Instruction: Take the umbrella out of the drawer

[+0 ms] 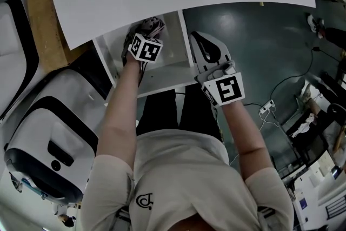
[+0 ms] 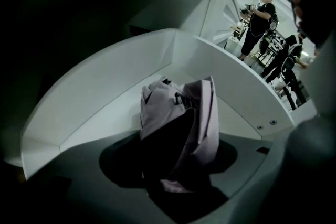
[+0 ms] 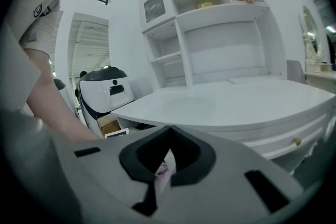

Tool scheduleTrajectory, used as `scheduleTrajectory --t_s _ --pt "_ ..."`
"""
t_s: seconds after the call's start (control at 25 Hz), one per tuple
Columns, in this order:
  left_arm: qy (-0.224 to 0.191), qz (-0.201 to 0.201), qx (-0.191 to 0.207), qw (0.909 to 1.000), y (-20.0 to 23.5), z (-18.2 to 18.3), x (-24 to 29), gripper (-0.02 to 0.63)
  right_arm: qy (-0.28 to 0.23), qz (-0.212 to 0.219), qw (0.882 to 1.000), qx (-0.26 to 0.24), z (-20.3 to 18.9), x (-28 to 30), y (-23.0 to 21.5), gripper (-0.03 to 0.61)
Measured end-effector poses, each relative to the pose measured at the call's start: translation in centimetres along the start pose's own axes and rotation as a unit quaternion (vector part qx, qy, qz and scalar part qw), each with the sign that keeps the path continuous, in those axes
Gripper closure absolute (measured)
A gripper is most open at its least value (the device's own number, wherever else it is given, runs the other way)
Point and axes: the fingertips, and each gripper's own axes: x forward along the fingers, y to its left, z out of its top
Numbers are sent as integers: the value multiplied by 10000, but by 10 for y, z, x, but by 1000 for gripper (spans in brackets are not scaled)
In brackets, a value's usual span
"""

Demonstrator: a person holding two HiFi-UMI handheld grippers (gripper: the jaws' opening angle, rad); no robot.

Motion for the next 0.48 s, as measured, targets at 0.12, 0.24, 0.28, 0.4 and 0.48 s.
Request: scheduleTrajectory --t_s 0.12,0.24,0.28,0.4,0.48 --pt "-98 -216 -314 9992 4 -1 -3 374 30 -31 9999 91 -2 0 0 572" --pt "14 -481 -363 9982 0 -6 -6 385 32 -32 10000 59 1 -2 5 572" --pt "70 -577 -331 9978 -3 -8 -8 387 26 -36 10000 27 3 -3 7 572" --pt "78 -755 -230 9969 -10 -10 -13 388 -17 -9 10000 -44 10 -3 11 572" --pt "-29 -821 -222 9964 -15 -4 -19 388 -66 14 10000 -57 16 -4 14 572"
